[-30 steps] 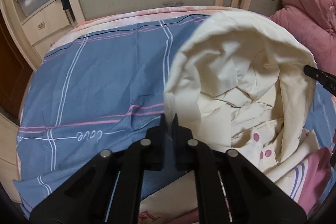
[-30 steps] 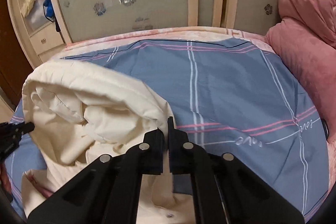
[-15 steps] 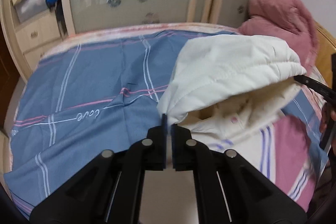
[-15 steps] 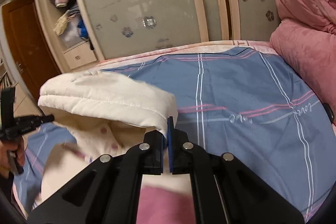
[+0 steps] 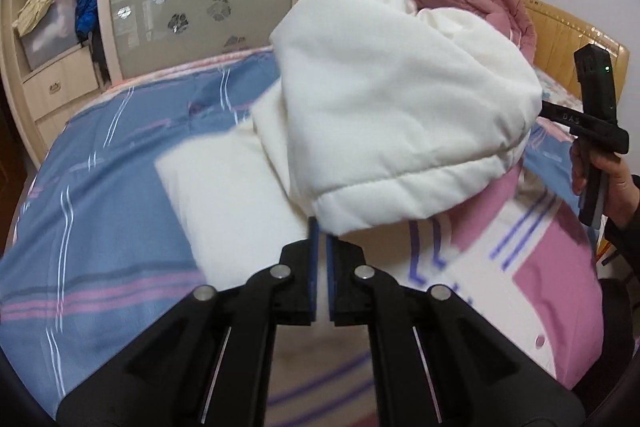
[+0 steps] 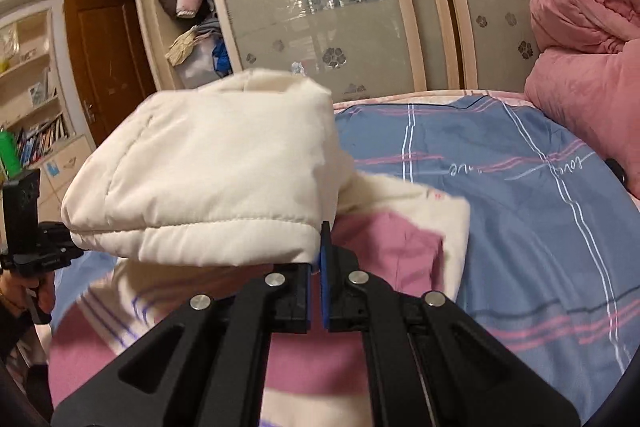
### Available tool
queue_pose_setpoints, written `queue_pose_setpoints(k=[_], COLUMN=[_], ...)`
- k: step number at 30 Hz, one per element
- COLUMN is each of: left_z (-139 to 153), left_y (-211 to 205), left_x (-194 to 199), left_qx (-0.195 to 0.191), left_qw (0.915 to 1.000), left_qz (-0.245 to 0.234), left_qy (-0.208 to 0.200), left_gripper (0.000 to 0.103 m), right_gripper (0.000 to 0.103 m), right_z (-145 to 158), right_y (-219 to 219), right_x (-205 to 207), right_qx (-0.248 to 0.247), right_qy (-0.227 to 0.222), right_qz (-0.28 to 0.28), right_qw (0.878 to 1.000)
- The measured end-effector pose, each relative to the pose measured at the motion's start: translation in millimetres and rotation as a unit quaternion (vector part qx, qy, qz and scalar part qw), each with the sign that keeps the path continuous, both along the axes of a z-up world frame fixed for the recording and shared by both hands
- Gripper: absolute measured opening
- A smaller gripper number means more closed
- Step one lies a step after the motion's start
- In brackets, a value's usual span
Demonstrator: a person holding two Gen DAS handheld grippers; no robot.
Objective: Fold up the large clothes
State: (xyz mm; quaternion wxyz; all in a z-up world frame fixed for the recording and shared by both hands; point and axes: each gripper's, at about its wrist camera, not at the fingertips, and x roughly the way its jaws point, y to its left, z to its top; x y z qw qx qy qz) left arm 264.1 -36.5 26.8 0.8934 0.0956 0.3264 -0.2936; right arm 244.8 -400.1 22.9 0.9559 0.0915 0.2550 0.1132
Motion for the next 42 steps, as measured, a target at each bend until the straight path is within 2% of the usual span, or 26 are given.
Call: queue_pose_setpoints(k=[4,6,7,8,9,10,12,14,15,16,18,20,22,23,24,25,26,29,31,32,34,36,38,39,40,42], left_z=[-32.4,-41.0,-41.9,-39.9,-36.3,-29.3,-9.1,11.1,24.0,38.0,58.9,78.3,90.6,90.0,86.8,79.6,71.0,29.3,-6.3,-21.5,-37.9,-37.4,-28.7,-26.6,-26.9,-30.1], left_y=[4.2,8.5,11.7,15.4,18.9,23.6,33.7,34.2,32.9,30.1,25.6,13.0,-10.7,-21.3,-28.4,-33.9,-35.2,-40.4,-42.6,-43.7,-53.4,-60.2,-69.8,-71.5,-74.7,-78.8], left_x=[-12.3,-19.4,-22.9,-28.0,-33.3,-41.6,-56.8,-56.4,-52.3,-43.8,-26.2,0.3,41.3,58.1,66.3,73.0,73.8,55.5,49.3,49.5,52.7,54.0,59.1,62.1,67.0,74.7], left_qx=[0.008,0.008,0.008,0.007,-0.002,-0.021,-0.068,-0.083,-0.084,-0.085,-0.106,-0.119,-0.107,-0.106,-0.116,-0.142,-0.171,-0.235,-0.283,-0.312,-0.344,-0.369,-0.382,-0.387,-0.399,-0.415], left_qw=[0.9990,0.9989,0.9990,0.9993,0.9995,0.9995,0.9972,0.9958,0.9956,0.9952,0.9926,0.9896,0.9877,0.9857,0.9832,0.9779,0.9704,0.9458,0.9133,0.8925,0.8701,0.8641,0.8690,0.8678,0.8617,0.8529], left_qz=[-0.007,-0.003,-0.003,-0.003,-0.007,-0.013,-0.030,-0.030,-0.014,0.005,0.026,0.062,0.112,0.131,0.137,0.137,0.135,0.127,0.136,0.136,0.130,0.124,0.117,0.118,0.120,0.124], left_qy=[0.044,0.047,0.043,0.037,0.031,0.020,-0.009,-0.025,-0.038,-0.047,-0.053,-0.052,-0.023,0.005,0.030,0.069,0.106,0.184,0.259,0.296,0.328,0.319,0.292,0.289,0.290,0.292], left_gripper=[0.003,0.004,0.015,0.043,0.063,0.089,0.092,0.095,0.096,0.097,0.101,0.101,0.101,0.101,0.101,0.101,0.101,0.101,0.100,0.100,0.100,0.099,0.100,0.100,0.098,0.085], right_gripper=[0.003,0.003,0.004,0.004,0.004,0.004,0.006,0.031,0.038,0.052,0.059,0.083,0.099,0.099,0.099,0.099,0.098,0.087,0.078,0.072,0.063,0.059,0.052,0.048,0.036,0.025], right_z=[-27.9,-31.4,-30.8,-31.3,-32.1,-31.9,-33.4,-31.7,-26.2,-17.2,6.3,36.6,59.7,65.1,67.5,64.7,58.4,31.2,-1.8,-10.7,-28.5,-30.6,-31.0,-32.7,-36.2,-41.5], right_y=[5.2,8.8,10.5,11.4,12.1,10.6,8.5,3.3,-0.2,-3.5,-7.1,-8.2,-9.0,-9.1,-14.8,-24.4,-30.0,-33.5,-31.3,-27.4,-19.2,-12.6,-10.1,-9.7,-9.9,-10.8], right_x=[-9.3,-14.3,-15.4,-15.3,-16.1,-19.3,-24.8,-32.8,-40.2,-47.1,-53.2,-43.1,-21.0,-7.8,5.0,10.8,12.9,9.3,13.2,16.6,29.5,41.3,52.4,57.6,63.2,65.3], right_qx=[-0.011,-0.026,-0.039,-0.048,-0.057,-0.059,-0.066,-0.062,-0.046,-0.031,-0.015,0.000,0.020,0.034,0.084,0.166,0.221,0.292,0.355,0.366,0.387,0.391,0.395,0.401,0.413,0.442], right_qy=[0.034,0.033,0.030,0.033,0.038,0.033,0.036,0.040,0.038,0.034,0.008,-0.014,-0.016,0.002,0.026,0.042,0.056,0.082,0.117,0.128,0.146,0.139,0.131,0.128,0.129,0.120], right_qz=[0.000,0.001,0.000,0.001,0.001,-0.005,-0.005,-0.012,-0.016,-0.024,-0.040,-0.062,-0.083,-0.082,-0.079,-0.072,-0.065,-0.058,-0.047,-0.043,-0.034,-0.034,-0.041,-0.044,-0.046,-0.052], right_qw=[0.999,0.999,0.999,0.998,0.998,0.998,0.997,0.997,0.998,0.999,0.999,0.998,0.996,0.996,0.993,0.983,0.972,0.951,0.927,0.921,0.910,0.909,0.908,0.906,0.900,0.887])
